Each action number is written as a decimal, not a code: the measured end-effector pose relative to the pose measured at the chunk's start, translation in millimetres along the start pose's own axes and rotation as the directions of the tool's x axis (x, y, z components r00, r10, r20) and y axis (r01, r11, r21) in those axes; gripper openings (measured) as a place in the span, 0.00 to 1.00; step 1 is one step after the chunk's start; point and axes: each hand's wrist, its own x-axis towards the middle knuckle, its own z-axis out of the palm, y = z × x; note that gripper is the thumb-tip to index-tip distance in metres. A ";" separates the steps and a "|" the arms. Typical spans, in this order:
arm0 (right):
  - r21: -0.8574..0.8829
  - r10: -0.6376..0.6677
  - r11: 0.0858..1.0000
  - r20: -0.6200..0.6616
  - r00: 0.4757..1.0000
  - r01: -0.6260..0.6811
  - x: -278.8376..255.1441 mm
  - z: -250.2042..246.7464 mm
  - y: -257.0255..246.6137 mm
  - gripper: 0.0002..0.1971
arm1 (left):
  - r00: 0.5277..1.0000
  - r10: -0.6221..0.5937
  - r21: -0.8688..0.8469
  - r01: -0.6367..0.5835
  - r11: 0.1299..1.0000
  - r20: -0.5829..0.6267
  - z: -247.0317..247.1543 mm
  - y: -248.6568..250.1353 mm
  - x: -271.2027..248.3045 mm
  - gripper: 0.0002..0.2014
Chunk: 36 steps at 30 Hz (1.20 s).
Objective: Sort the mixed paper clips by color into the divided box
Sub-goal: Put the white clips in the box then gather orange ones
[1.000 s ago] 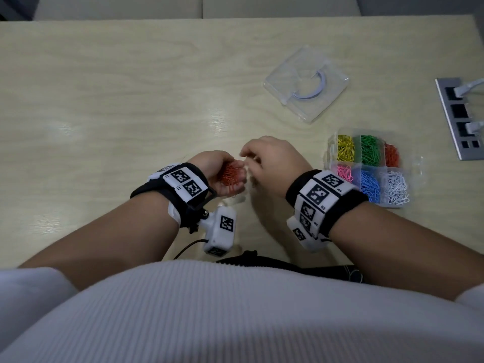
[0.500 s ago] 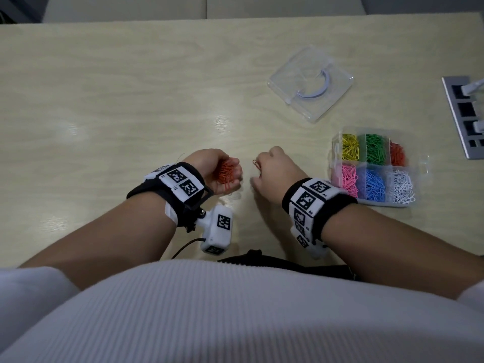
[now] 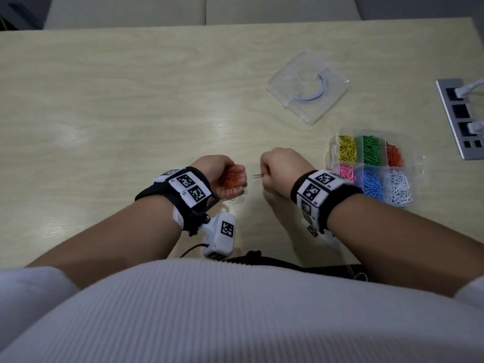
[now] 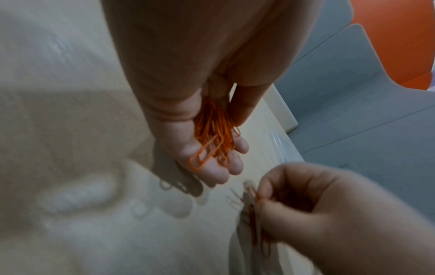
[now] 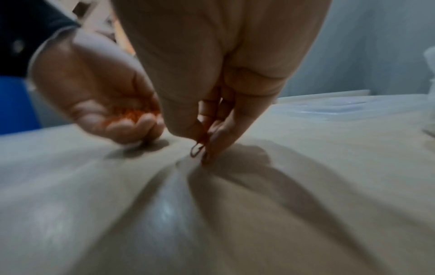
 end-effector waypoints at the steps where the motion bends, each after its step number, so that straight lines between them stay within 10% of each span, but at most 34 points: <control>1: 0.061 -0.008 0.998 -0.035 0.999 0.010 -0.7 -4.7 -2.4 0.05 | 1.000 -0.001 0.005 0.001 1.000 0.003 1.5 -0.5 0.6 0.15; 6: 0.239 -0.150 0.957 -0.087 0.985 0.167 -4.2 -20.7 -24.3 0.11 | 0.999 -0.011 0.011 0.011 1.000 0.045 8.5 -0.3 0.8 0.11; 9: 0.329 0.022 0.944 -0.170 0.985 0.036 -2.0 -24.2 -15.4 0.11 | 0.996 -0.033 -0.058 0.037 0.998 0.081 5.5 0.9 1.5 0.13; 12: 0.105 0.203 0.973 0.012 0.979 -0.204 0.4 -18.3 1.5 0.09 | 0.997 -0.036 -0.088 0.041 0.995 0.061 -0.8 2.4 1.9 0.14; 25: -0.119 0.153 0.984 0.173 0.973 -0.134 -8.5 9.4 -10.0 0.11 | 0.999 -0.014 -0.059 0.015 0.998 0.029 -5.2 4.0 0.6 0.14; 36: 0.331 0.096 0.944 -0.241 0.966 -0.011 -34.2 -39.8 15.5 0.06 | 0.996 0.015 -0.025 -0.013 1.000 0.091 59.8 10.5 1.0 0.10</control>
